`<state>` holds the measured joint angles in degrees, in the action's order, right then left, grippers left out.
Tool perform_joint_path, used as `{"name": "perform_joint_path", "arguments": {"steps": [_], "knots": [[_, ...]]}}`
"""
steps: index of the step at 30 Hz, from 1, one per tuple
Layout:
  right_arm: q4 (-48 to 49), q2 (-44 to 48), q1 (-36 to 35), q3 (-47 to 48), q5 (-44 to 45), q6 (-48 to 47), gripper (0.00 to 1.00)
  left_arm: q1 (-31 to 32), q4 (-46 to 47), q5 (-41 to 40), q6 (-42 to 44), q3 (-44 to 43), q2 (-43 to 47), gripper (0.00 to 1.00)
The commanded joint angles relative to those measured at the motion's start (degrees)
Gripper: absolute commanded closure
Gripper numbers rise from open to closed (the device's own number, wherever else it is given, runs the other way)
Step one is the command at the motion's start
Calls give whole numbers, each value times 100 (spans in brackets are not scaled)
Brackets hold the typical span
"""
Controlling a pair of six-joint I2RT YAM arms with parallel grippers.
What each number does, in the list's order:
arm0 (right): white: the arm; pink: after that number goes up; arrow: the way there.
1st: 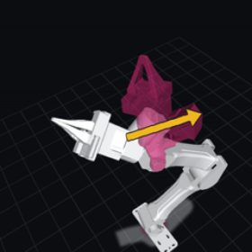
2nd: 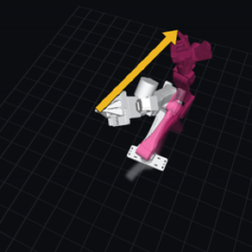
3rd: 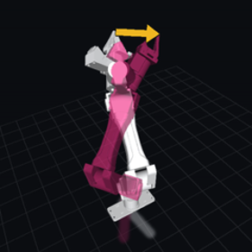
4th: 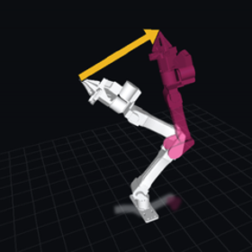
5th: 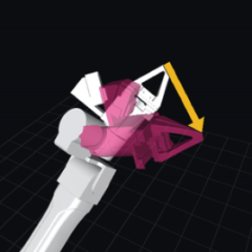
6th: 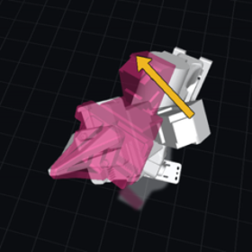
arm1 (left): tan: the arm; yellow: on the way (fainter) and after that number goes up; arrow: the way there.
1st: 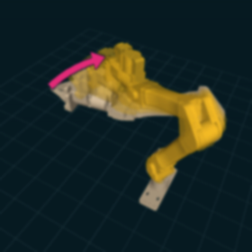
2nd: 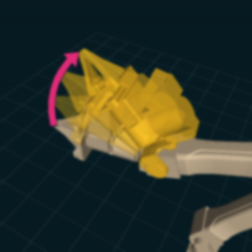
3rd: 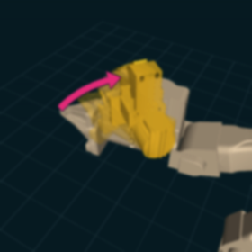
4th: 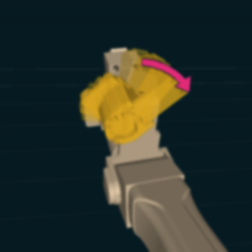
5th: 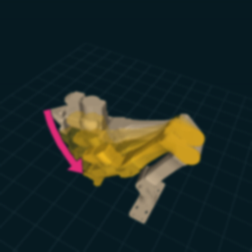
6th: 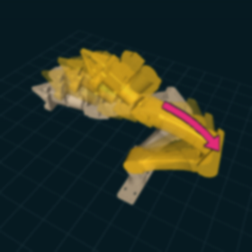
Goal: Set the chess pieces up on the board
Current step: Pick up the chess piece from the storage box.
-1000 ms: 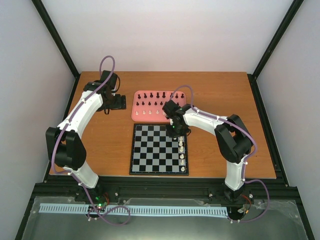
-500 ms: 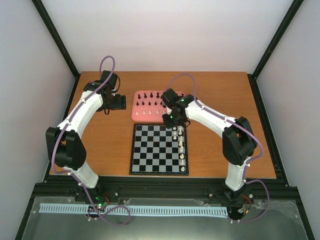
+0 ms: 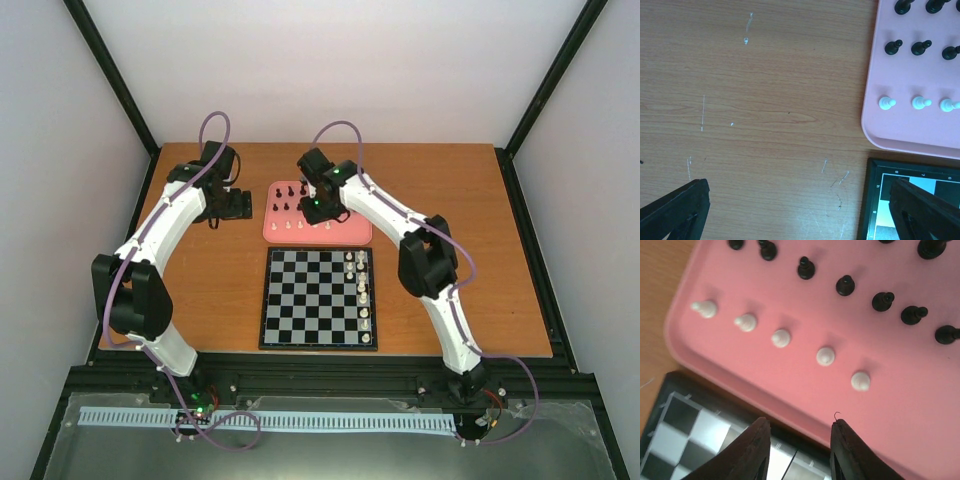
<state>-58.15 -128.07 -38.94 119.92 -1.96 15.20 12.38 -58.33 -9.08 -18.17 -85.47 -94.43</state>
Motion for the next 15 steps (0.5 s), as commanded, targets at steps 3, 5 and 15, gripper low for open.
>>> {"name": "perform_joint_path", "arguments": {"steps": [3,5,15], "knots": [[-326,-731,231,699,180,-20,62,27,-77,-71,69,-203,155,0],[-288,-792,253,685,230,-27,62,27,-74,-75,69,-179,163,0],[-258,-1117,396,664,164,-206,62,27,-41,-45,73,-158,52,0]]}}
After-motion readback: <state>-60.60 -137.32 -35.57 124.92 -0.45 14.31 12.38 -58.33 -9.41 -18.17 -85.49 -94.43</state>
